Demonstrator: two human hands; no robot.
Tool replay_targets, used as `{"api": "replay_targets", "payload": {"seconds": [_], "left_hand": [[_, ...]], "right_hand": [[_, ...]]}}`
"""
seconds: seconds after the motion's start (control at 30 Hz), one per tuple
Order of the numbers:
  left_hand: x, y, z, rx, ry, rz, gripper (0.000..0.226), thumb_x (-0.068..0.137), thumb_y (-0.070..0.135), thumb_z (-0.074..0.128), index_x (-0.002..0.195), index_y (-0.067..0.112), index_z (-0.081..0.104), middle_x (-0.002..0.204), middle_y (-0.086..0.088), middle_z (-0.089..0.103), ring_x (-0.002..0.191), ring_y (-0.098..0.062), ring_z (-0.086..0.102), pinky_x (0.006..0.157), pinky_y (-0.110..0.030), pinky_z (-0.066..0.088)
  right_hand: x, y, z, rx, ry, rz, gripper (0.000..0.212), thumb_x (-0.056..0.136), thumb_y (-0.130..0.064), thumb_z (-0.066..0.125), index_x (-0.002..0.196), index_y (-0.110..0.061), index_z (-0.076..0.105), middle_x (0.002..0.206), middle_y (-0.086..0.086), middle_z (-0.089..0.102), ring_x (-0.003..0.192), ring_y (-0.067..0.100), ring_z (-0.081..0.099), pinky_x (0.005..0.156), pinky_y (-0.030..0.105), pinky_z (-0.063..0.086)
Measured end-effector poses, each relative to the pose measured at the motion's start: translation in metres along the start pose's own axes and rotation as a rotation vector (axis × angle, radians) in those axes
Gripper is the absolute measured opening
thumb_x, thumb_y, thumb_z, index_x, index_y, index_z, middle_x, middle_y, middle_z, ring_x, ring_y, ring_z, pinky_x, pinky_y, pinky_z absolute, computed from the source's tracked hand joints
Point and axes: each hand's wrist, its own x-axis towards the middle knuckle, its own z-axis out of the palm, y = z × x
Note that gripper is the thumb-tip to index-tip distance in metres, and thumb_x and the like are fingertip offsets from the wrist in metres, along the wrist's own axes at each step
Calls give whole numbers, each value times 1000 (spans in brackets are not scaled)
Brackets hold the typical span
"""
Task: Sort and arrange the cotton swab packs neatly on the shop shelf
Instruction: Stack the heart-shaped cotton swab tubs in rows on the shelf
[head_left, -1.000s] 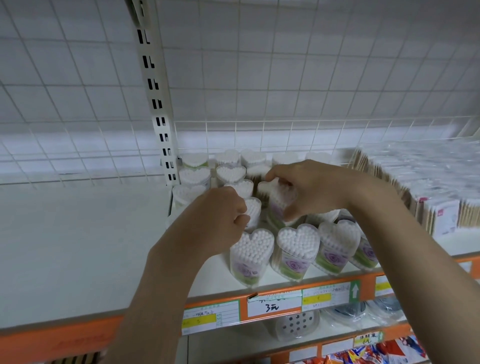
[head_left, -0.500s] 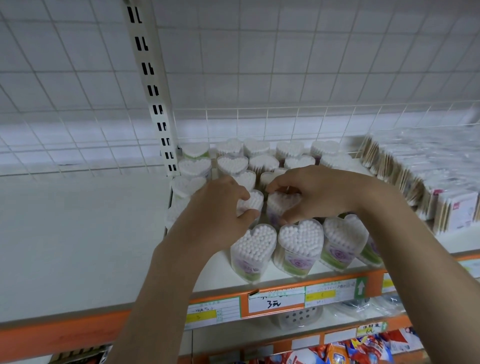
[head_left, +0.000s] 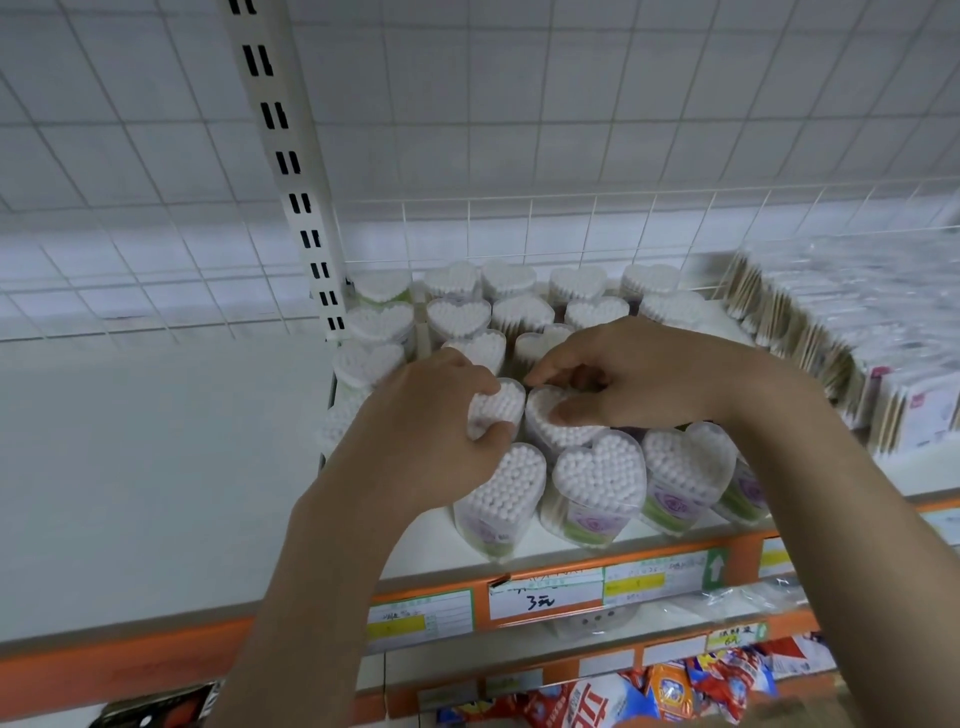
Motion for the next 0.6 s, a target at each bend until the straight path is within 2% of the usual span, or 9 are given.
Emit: {"api": "replay_targets", "payload": {"seconds": [0.1,0.33,0.47,0.6], "left_hand": [[0,0,0,16,7,-1,41,83,44,59,120,27,57,120,12,53,107,-11,52,79,-21,34],[-1,1,2,22,29,-24,38,82,48,57,114,28,60,112,16,54,98,-6,54,72,-19,33],[1,2,4,28,28,-34,34,82,46,58,111,28,62,110,17,55,96,-7,55,73,-20,35],[3,2,3,16,23,-62,33,81,45,59,110,29,62,110,18,55,92,-6,55,72,-21,36]], "right_hand": [[2,-1,2,-21,6,-10,38,81,-46,62,117,-37,58,103,-17,59,89,-2,52,75,16,40],[2,0,-2,-29,-14,-45,43,79,-34,68,121,-33,56,103,-15,56,93,0,52,78,15,42],[2,-2,-4,-54,-4,-57,44,79,-33,68,121,-29,55,104,-10,58,93,6,54,82,24,47],[3,-2,-4,-76,18,-87,40,80,-32,67,119,-27,57,105,-8,58,92,6,53,76,18,42]]}}
